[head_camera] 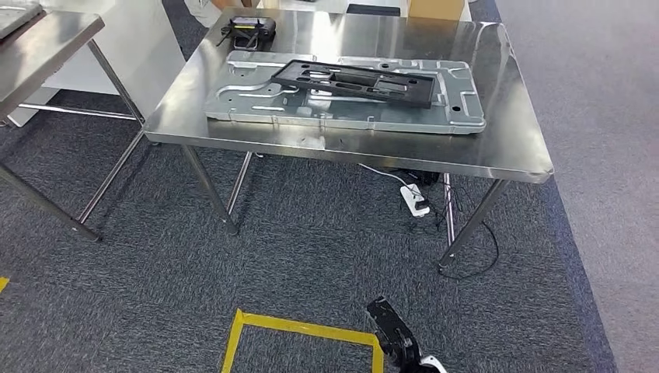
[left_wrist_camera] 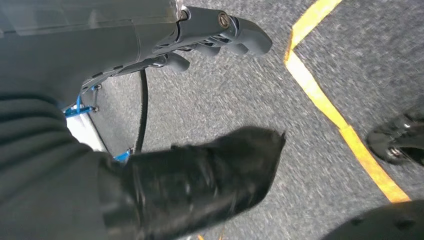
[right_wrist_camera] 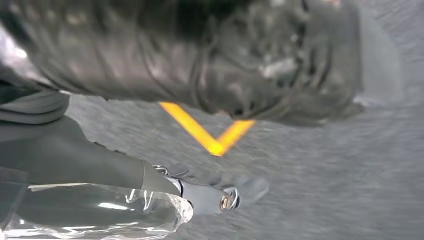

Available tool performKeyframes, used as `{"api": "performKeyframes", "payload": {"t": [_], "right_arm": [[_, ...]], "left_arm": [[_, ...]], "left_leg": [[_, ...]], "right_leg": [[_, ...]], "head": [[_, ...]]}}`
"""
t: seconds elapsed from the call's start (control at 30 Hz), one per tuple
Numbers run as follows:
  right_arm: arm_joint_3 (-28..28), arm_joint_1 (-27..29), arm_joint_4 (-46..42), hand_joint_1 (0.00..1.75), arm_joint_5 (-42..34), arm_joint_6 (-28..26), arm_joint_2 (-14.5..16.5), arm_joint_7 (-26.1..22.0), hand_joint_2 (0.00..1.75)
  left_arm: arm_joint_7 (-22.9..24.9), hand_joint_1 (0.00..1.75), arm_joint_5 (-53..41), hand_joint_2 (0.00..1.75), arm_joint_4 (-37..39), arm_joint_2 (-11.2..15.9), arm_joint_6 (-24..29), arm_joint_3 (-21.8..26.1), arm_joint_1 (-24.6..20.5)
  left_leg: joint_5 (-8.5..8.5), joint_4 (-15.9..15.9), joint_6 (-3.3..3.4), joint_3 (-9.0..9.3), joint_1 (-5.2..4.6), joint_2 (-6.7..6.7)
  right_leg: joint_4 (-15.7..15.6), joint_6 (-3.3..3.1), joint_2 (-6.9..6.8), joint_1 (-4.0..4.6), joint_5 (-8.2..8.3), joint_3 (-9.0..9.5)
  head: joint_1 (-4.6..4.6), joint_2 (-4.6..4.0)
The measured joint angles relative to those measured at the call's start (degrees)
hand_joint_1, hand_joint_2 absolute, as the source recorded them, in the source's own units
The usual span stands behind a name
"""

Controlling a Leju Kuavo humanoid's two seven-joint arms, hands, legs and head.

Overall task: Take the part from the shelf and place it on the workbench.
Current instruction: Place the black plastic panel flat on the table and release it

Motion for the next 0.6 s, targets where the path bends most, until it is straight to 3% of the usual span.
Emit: {"api": "performKeyframes", "payload": {"t": [0.03, 0.1, 0.13, 0.17, 0.2, 0.27, 0.3, 0.37, 0.4, 0.47, 0.5, 0.53, 0.6], "right_arm": [[-0.8, 0.0, 1.7, 0.0, -1.2, 1.7, 0.3, -0.2, 0.0], [-2.6, 0.0, 5.2, 0.0, -3.4, 4.8, 0.7, -0.2, 0.0], [-3.4, 0.0, 6.9, 0.0, -3.8, 5.2, 0.9, -0.2, 0.0], [-4.2, 0.0, 8.8, 0.0, -3.9, 5.2, 1.3, -0.1, 0.0], [-5.0, 0.0, 10.8, 0.0, -3.9, 5.2, 1.6, 0.1, 0.0], [-6.5, -0.2, 14.3, 0.0, -3.9, 5.2, 2.4, 0.2, 0.0], [-7.2, -0.3, 16.0, 0.0, -3.8, 5.4, 2.8, 0.2, 0.0], [-8.7, -0.7, 19.6, 0.0, -3.9, 6.2, 3.7, 0.3, 0.0], [-9.5, -0.9, 21.6, 0.0, -4.1, 6.8, 4.2, 0.4, 0.0], [-11.2, -1.1, 25.8, 0.0, -4.7, 8.4, 5.1, 0.6, 0.0], [-11.9, -1.1, 27.5, 0.0, -5.0, 9.2, 5.4, 0.8, 0.0], [-12.5, -1.1, 29.1, 0.0, -5.4, 10.0, 5.7, 0.9, 0.0], [-13.6, -1.1, 32.0, 0.0, -6.2, 11.8, 6.4, 1.1, 0.0]], "left_arm": [[0.0, 0.0, -0.2, 0.0, 0.0, 0.0, -0.4, -0.3, -0.1], [0.0, 0.0, -0.5, 0.0, 0.0, 0.0, -1.1, -0.7, -0.1], [0.0, 0.0, -0.6, 0.0, 0.0, 0.0, -1.2, -0.9, -0.1], [0.0, 0.0, -0.6, 0.0, 0.0, -0.1, -1.1, -1.3, -0.1], [-0.1, 0.0, -0.7, 0.0, 0.0, -0.1, -1.1, -1.6, -0.1], [-0.2, 0.0, -0.8, 0.0, 0.0, -0.2, -0.9, -2.5, -0.2], [-0.3, 0.0, -0.8, 0.0, 0.0, -0.2, -0.8, -2.9, -0.2], [-0.4, 0.0, -1.0, 0.0, 0.0, -0.3, -0.8, -3.7, -0.2], [-0.5, 0.0, -1.1, 0.0, 0.0, -0.3, -0.8, -4.3, -0.2], [-0.5, 0.0, -1.5, 0.0, 0.0, -0.3, -0.8, -5.5, -0.3], [-0.6, 0.0, -1.6, 0.0, 0.0, -0.3, -0.8, -6.0, -0.3], [-0.7, 0.0, -1.9, 0.0, 0.0, -0.4, -0.8, -6.5, -0.3], [-1.0, 0.0, -2.4, 0.0, 0.0, -0.4, -0.8, -7.6, -0.3]], "left_leg": [[0.74, -0.3, 0.47, -0.46, 0.14, 0.16], [2.11, -0.3, 1.11, -1.97, 0.13, 0.37], [2.68, -0.1, 1.24, -2.88, 0.07, 0.42], [3.28, 0.2, 1.27, -3.92, 0.01, 0.42], [3.78, 0.5, 1.24, -4.93, -0.02, 0.43], [4.54, 1.5, 1.0, -6.91, -0.04, 0.37], [4.79, 2.1, 0.77, -7.79, -0.09, 0.35], [5.33, 3.2, 0.18, -8.92, -0.21, 0.35], [5.71, 3.4, -0.17, -9.17, -0.26, 0.37], [6.37, 3.4, -0.85, -9.36, -0.15, 0.32], [5.73, 3.8, -1.21, -9.65, -0.05, 0.25], [3.99, 5.0, -1.58, -10.13, 0.08, 0.19], [-1.76, 10.3, -2.3, -11.52, 0.33, 0.13]], "right_leg": [[1.2, 0.23, 0.11, 0.03, -1.76, -0.5], [7.1, 0.45, 0.24, 0.0, -7.91, -2.01], [10.4, 0.5, 0.24, 0.0, -10.09, -2.48], [13.0, 0.57, 0.24, -0.01, -10.97, -2.46], [14.0, 0.61, 0.24, 0.01, -10.23, -1.7], [10.7, 0.56, 0.23, -0.01, -6.96, 2.24], [7.2, 0.44, 0.23, 0.04, -6.54, 4.97], [1.1, -0.02, 0.31, 0.24, -7.63, 8.82], [-0.4, -0.34, 0.35, 0.39, -8.33, 9.39], [-0.9, -1.18, 0.25, 0.38, -7.8, 8.87], [-1.0, -1.65, 0.15, 0.32, -7.24, 8.49], [-1.1, -2.11, 0.06, 0.21, -6.62, 7.97], [-1.1, -2.64, 0.01, 0.14, -5.34, 6.56]], "head": [[0.15, -0.01], [0.41, -0.01], [0.46, -0.01], [0.45, -0.01], [0.44, -0.01], [0.47, -0.01], [0.48, 0.0], [0.42, 0.0], [0.4, 0.01], [0.47, 0.0], [0.47, 0.0], [0.45, -0.01], [0.33, -0.01]]}}
